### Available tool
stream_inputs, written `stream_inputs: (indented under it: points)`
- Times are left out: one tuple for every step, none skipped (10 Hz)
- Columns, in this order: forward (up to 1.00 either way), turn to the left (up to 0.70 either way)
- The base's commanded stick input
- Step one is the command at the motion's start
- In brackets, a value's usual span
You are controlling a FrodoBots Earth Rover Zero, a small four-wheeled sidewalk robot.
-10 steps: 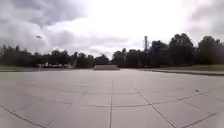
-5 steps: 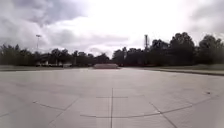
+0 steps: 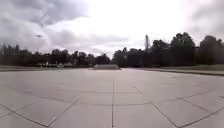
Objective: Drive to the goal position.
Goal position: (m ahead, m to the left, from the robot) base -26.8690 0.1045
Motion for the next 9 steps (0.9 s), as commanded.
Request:
stream_inputs:
  points:
    - [0.70, 0.00]
    - [0.70, 0.00]
    - [0.70, 0.00]
    - [0.70, 0.00]
    - [0.70, 0.00]
    - [0.70, 0.00]
    - [0.70, 0.00]
    - [0.70, 0.00]
    - [0.70, 0.00]
